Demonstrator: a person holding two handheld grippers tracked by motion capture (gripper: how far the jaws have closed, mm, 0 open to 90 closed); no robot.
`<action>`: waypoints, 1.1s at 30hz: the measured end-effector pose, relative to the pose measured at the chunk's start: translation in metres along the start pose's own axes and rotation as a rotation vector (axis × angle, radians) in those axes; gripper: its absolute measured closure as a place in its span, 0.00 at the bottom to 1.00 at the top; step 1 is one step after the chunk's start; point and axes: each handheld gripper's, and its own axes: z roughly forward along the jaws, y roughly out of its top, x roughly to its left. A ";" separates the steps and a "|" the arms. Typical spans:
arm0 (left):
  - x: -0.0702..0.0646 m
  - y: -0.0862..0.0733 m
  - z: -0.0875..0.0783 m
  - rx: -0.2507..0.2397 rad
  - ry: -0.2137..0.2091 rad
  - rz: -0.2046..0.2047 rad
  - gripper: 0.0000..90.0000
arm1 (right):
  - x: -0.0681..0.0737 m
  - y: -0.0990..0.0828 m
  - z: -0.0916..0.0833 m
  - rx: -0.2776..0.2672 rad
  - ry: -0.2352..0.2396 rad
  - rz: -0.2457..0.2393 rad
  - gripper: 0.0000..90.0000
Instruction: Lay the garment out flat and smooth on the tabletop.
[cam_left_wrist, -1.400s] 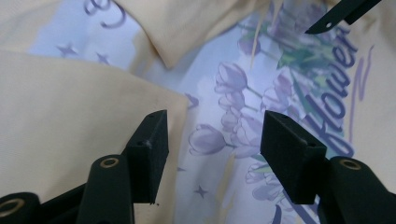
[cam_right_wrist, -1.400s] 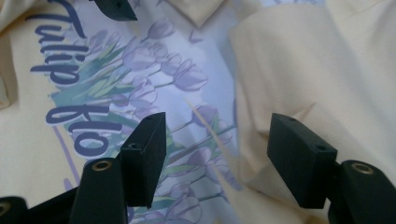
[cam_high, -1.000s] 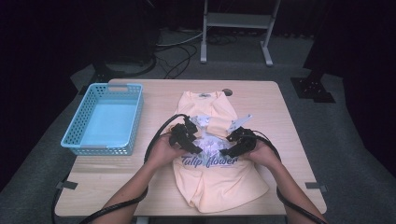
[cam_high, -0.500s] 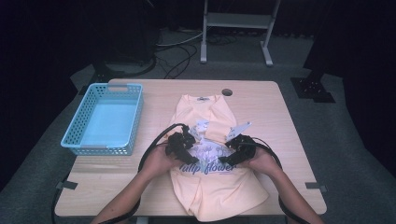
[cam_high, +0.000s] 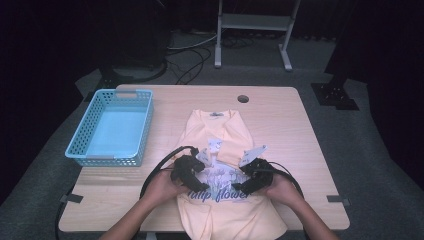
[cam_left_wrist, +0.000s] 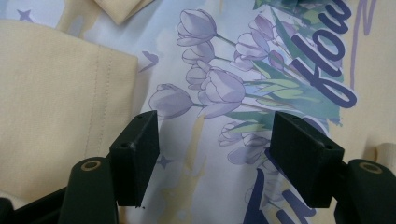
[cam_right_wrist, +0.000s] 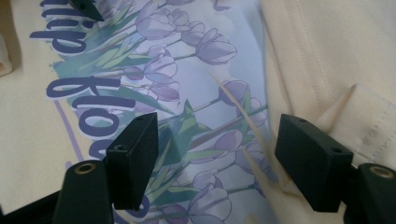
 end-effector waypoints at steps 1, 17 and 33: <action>-0.003 -0.001 0.000 0.000 -0.001 0.001 0.36 | 0.004 -0.001 -0.001 0.003 0.001 -0.005 0.32; -0.046 -0.022 -0.009 -0.033 -0.028 0.053 0.34 | 0.051 -0.020 -0.014 0.002 0.034 -0.046 0.29; -0.037 -0.012 -0.022 -0.078 -0.022 0.060 0.23 | 0.052 -0.014 -0.031 -0.081 0.026 -0.112 0.25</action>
